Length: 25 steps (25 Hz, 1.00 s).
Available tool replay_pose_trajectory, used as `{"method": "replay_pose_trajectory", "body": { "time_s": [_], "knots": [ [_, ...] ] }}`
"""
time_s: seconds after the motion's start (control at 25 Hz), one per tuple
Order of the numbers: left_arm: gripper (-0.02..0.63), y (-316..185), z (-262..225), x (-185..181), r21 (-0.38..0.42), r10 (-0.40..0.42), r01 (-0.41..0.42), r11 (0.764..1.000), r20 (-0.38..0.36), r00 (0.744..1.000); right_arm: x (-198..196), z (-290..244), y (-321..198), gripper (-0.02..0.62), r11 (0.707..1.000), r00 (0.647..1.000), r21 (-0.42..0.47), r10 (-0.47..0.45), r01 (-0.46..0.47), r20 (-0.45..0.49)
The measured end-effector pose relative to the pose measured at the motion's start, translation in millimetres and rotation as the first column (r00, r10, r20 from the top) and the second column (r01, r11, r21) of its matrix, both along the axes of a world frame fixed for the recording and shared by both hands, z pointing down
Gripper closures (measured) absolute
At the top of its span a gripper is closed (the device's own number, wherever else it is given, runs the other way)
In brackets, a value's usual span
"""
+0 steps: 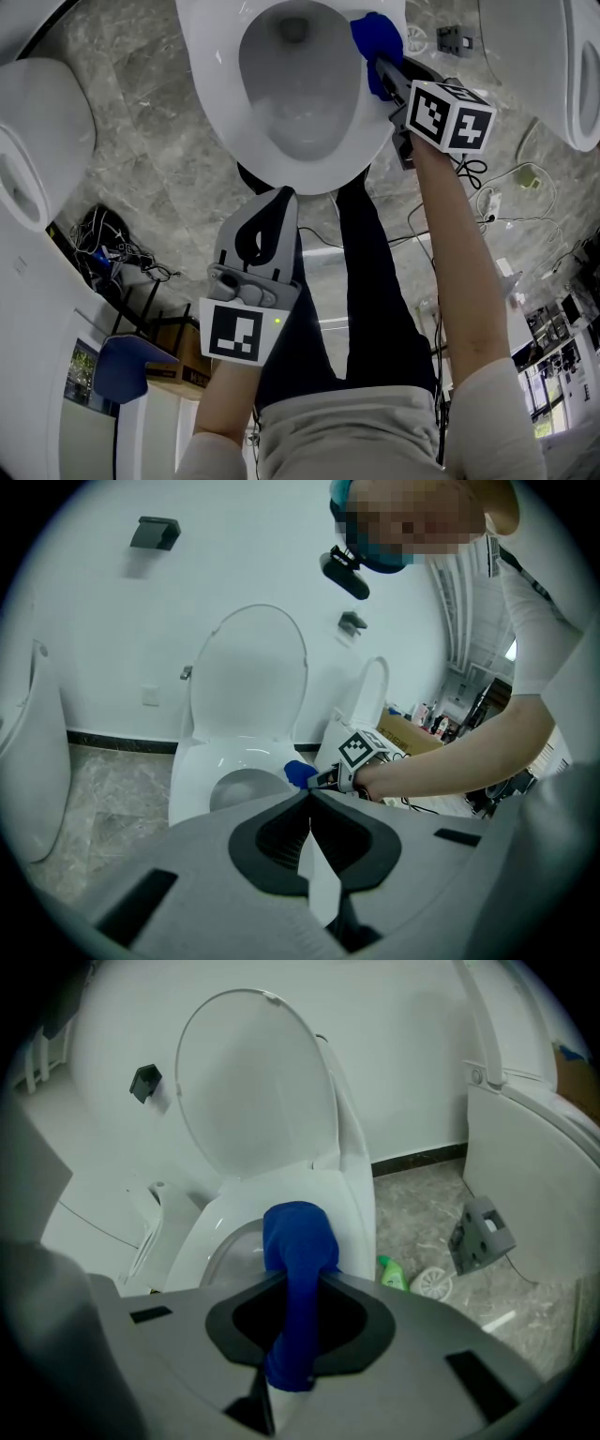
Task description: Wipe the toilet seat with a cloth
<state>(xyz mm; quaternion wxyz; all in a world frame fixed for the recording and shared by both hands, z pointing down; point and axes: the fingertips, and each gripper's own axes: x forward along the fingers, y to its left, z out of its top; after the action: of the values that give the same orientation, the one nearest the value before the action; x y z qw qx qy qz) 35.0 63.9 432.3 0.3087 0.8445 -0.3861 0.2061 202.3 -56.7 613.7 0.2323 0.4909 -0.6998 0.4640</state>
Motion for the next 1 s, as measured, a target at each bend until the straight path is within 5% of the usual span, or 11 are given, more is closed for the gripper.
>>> {"method": "replay_pose_trajectory", "body": {
  "time_s": [1.0],
  "knots": [
    [0.598,-12.3,-0.2,-8.9,-0.007,-0.022,0.022,1.0,0.0,1.0,-9.5,-3.3,-22.4,0.531,0.998,0.998,0.01,-0.063,0.063,-0.02]
  ]
}}
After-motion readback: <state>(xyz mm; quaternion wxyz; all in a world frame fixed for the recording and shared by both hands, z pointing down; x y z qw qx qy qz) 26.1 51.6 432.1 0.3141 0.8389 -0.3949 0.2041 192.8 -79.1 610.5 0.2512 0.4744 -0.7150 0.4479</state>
